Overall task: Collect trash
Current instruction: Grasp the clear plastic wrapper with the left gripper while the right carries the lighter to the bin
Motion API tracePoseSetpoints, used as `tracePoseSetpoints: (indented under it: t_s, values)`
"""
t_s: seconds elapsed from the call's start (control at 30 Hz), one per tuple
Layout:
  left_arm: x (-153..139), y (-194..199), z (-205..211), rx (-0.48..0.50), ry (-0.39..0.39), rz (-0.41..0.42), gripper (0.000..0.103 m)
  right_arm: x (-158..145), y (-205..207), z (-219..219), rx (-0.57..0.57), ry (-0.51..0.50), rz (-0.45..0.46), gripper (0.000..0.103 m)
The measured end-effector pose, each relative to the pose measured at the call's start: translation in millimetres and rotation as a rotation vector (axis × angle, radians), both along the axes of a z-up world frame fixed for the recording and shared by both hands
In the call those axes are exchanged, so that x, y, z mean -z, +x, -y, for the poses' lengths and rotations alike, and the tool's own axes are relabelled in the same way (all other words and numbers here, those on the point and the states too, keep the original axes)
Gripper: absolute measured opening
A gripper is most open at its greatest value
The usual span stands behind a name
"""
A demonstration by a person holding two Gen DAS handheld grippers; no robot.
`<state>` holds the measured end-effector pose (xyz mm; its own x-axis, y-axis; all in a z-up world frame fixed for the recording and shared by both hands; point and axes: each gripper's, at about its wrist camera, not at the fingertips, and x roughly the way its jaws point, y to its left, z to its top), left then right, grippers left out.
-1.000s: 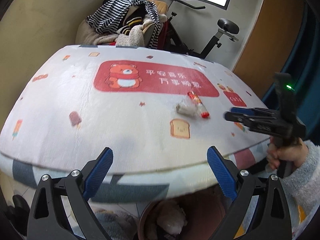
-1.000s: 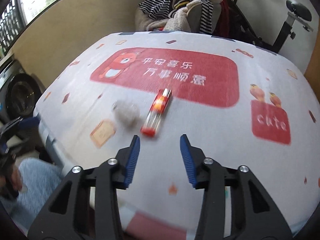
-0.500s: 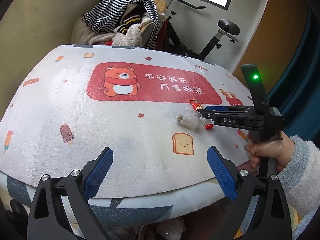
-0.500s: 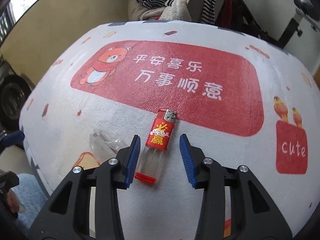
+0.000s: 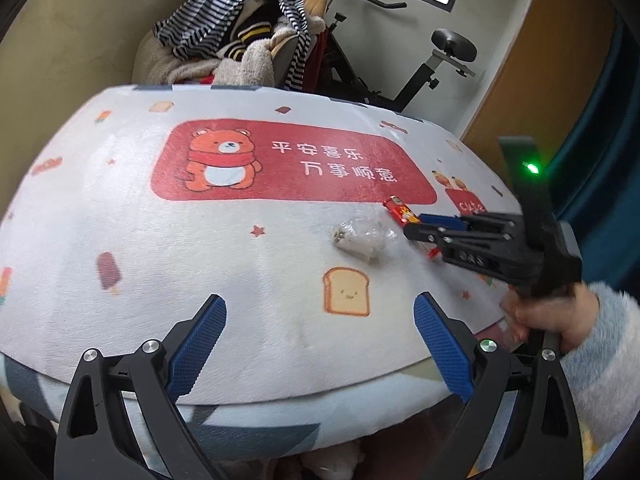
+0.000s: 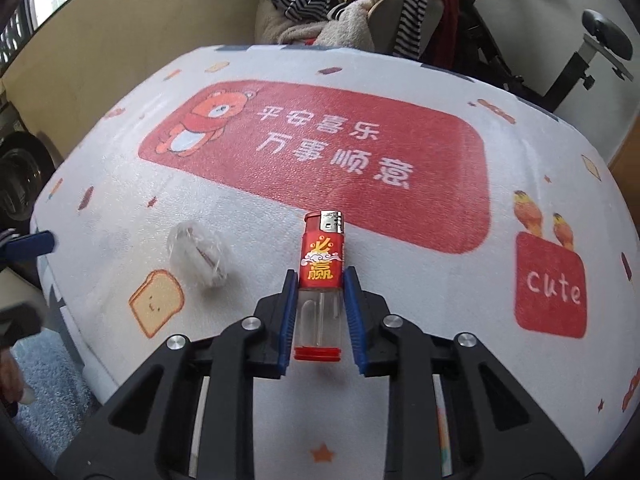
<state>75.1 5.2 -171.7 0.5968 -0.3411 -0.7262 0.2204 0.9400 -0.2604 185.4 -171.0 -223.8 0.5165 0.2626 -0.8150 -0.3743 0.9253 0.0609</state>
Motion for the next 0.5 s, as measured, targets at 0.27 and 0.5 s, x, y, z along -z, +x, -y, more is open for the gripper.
tracePoseSetpoints:
  t_s: [0.27,0.5]
  values:
    - [10.7,46.2,31.7,0.053,-0.039,-0.055,0.075,-7.7,-31.6,30.7,0.051,0.041,0.041,0.026]
    - [26.9,83.3,63.8,0.061,0.05,-0.09,0.067,-24.8,-47.8,53.2,0.087,0.053,0.051,0.026]
